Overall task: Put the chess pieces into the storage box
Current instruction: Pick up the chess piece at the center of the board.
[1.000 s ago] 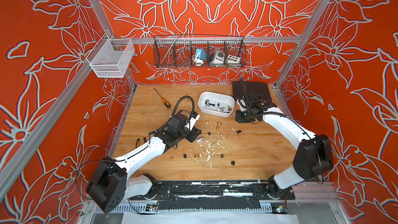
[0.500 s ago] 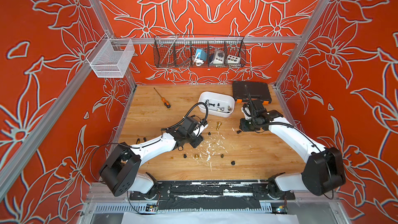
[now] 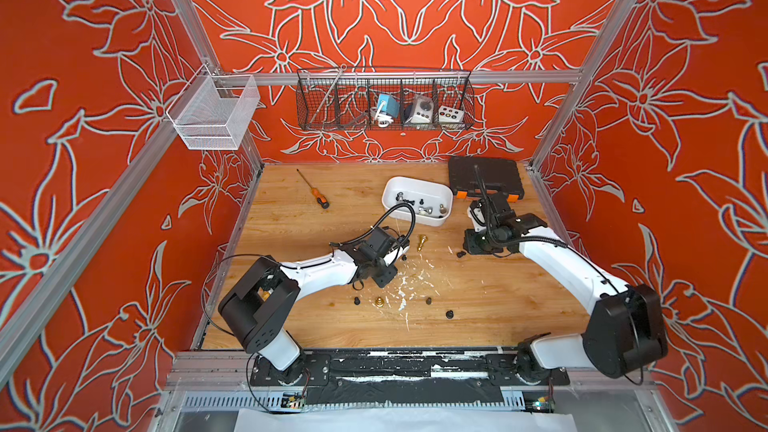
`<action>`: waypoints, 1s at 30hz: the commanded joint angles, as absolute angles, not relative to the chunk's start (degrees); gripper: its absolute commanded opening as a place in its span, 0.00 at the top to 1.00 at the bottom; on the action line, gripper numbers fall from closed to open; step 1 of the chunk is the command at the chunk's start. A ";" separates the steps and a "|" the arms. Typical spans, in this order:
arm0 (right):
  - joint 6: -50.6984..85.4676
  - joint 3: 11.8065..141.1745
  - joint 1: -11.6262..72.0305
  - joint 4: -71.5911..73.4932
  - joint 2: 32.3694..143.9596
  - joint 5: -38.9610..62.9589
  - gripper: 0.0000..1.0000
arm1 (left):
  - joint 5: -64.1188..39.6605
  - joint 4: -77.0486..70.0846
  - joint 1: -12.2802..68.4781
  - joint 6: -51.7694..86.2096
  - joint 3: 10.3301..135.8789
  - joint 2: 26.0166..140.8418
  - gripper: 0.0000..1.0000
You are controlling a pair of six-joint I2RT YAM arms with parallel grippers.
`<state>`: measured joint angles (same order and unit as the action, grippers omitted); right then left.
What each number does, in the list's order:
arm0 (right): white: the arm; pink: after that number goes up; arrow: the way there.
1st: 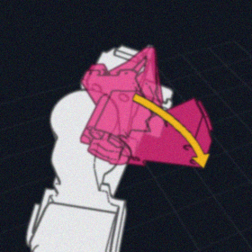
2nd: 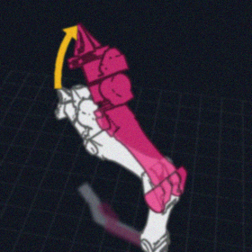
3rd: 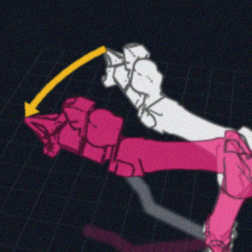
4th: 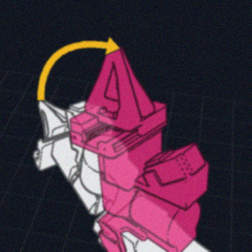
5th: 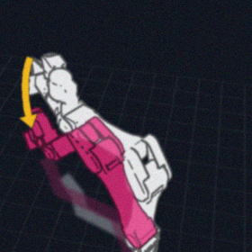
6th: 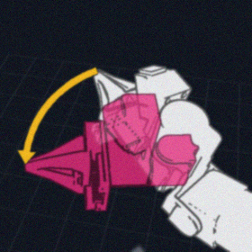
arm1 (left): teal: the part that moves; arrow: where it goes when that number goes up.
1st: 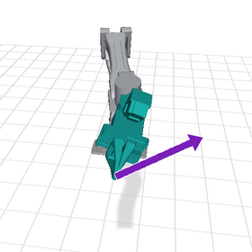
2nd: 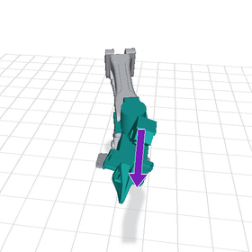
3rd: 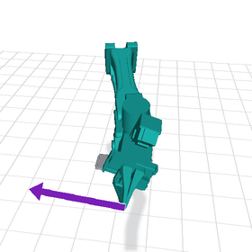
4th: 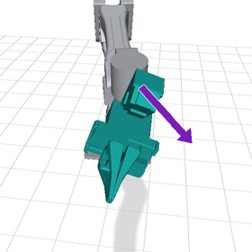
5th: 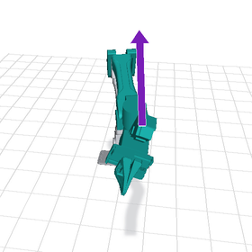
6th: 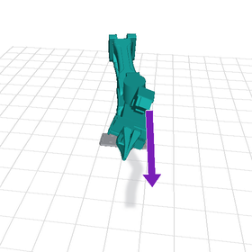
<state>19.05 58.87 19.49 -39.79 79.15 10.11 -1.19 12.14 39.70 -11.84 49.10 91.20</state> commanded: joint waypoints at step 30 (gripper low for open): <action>20.31 55.81 18.09 -38.58 76.65 10.02 0.75 | 0.57 12.88 43.58 -10.91 49.48 94.83 0.61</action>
<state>19.99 56.73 18.59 -38.83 78.13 10.13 1.41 11.60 42.74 -11.16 49.43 94.50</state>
